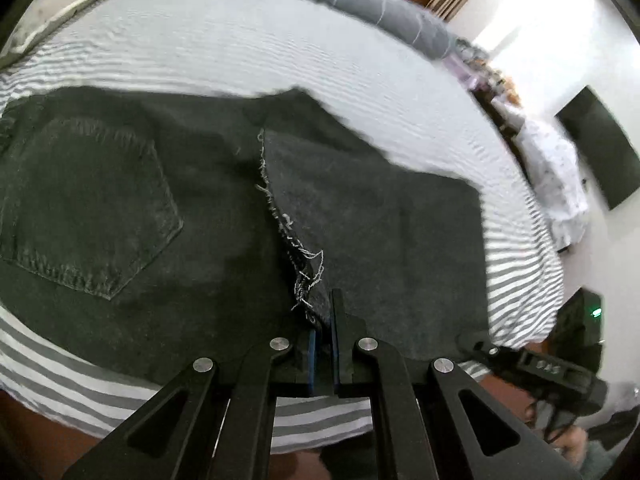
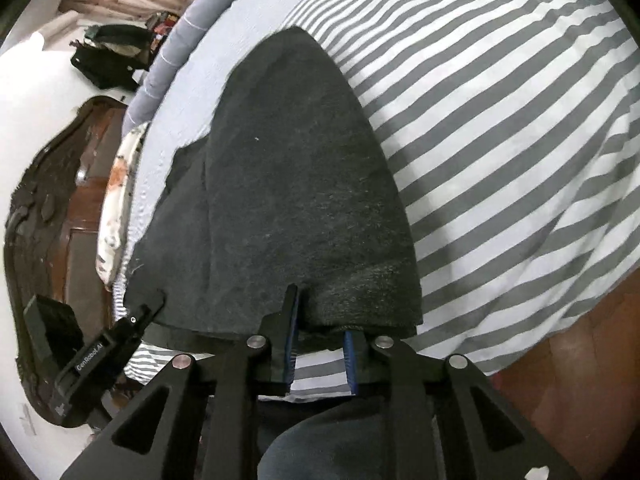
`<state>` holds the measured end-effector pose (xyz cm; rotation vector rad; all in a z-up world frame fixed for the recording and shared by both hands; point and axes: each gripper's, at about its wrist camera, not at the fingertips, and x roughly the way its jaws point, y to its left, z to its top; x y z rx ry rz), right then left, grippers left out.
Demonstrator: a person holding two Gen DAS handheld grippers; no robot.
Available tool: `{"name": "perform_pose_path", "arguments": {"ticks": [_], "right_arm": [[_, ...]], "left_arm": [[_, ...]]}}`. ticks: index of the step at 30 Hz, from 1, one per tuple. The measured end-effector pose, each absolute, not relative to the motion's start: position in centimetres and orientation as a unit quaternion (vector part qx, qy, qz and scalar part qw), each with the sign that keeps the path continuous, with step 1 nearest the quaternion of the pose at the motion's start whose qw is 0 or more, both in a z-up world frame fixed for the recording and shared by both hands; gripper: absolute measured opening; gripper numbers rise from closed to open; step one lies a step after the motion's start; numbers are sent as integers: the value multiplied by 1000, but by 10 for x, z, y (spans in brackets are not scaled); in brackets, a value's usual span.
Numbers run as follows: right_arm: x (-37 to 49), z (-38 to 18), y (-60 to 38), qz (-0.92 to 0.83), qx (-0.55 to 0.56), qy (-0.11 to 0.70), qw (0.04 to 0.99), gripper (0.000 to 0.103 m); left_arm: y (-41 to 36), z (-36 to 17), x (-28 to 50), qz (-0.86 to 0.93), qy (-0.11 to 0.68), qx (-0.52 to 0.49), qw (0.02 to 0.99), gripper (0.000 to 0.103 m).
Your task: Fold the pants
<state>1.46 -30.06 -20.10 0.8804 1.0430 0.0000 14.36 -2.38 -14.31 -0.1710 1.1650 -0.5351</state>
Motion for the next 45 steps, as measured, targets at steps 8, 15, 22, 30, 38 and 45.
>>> {"name": "perform_pose_path", "arguments": {"ticks": [8, 15, 22, 30, 38, 45], "right_arm": [[7, -182, -290, 40, 401, 505, 763, 46], [12, -126, -272, 71, 297, 482, 821, 46], [93, -117, -289, -21, 195, 461, 866, 46], [154, -152, -305, -68, 161, 502, 847, 45], [137, -149, -289, -68, 147, 499, 851, 47], [72, -161, -266, -65, 144, 514, 843, 47]], "left_arm": [[-31, -156, 148, -217, 596, -44, 772, 19], [-19, -119, 138, -173, 522, 14, 835, 27], [-44, -118, 136, -205, 498, 34, 842, 27], [-56, -152, 150, -208, 540, 52, 814, 27], [-51, -150, 159, -207, 545, 40, 811, 27], [-22, -140, 159, -178, 542, 5, 822, 27]]}}
